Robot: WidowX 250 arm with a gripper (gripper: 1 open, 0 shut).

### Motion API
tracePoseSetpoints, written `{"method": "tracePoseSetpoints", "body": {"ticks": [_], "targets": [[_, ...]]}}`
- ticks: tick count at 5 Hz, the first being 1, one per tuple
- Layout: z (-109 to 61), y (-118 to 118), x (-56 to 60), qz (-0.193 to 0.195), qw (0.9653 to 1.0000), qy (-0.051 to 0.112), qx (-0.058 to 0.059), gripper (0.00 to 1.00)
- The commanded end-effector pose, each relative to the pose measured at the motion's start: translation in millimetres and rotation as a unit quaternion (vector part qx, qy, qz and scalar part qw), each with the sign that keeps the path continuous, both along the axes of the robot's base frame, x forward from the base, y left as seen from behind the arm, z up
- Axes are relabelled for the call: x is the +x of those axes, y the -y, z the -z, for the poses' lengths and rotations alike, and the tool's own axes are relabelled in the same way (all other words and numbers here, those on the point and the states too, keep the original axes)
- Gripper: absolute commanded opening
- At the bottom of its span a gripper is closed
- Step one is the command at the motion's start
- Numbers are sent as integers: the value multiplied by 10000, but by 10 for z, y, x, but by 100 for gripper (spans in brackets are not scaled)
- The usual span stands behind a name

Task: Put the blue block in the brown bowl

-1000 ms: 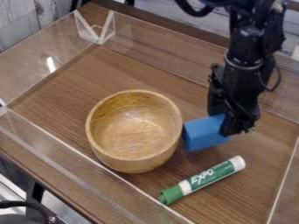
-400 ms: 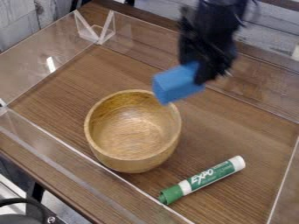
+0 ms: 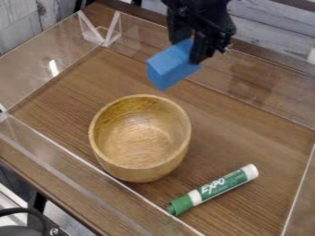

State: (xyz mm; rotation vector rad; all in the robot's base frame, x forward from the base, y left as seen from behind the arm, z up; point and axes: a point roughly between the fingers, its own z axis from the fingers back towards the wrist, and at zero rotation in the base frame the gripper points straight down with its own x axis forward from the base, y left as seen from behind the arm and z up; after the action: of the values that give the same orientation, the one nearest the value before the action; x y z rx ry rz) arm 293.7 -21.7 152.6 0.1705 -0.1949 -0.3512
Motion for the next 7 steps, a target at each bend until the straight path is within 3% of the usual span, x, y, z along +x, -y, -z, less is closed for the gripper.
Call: {"method": "tracePoseSetpoints", "body": {"ticks": [1, 3, 4, 7], "targets": [[-83, 121, 94, -197, 9992, 343, -18, 0], [19, 301, 105, -537, 9976, 440, 47, 0], [18, 231, 91, -704, 9963, 479, 90, 0], [-73, 49, 106, -1059, 9907, 821, 215, 0]]}}
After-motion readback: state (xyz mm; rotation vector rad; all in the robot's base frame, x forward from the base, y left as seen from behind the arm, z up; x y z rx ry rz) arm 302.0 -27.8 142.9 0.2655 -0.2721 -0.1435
